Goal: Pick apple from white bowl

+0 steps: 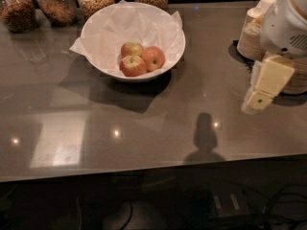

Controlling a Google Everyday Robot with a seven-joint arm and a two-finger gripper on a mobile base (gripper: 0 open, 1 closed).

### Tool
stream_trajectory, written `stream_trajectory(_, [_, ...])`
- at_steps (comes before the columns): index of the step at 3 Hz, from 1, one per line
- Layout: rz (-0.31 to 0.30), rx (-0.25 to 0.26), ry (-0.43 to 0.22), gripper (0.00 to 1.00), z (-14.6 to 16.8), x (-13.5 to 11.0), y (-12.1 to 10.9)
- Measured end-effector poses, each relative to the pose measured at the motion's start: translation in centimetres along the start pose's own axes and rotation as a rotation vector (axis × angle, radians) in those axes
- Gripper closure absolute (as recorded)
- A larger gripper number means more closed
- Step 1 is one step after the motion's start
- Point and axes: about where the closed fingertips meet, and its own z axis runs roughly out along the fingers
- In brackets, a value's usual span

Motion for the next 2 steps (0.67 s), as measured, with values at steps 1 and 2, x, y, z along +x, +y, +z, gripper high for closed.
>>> stream_trajectory(1, [-0.027,0.052,-0.100,0.00,1.9,-4.1,-2.7])
stream_trajectory(2, [-0.045,0.092,-0.180,0.00,3.2,-7.4,-5.2])
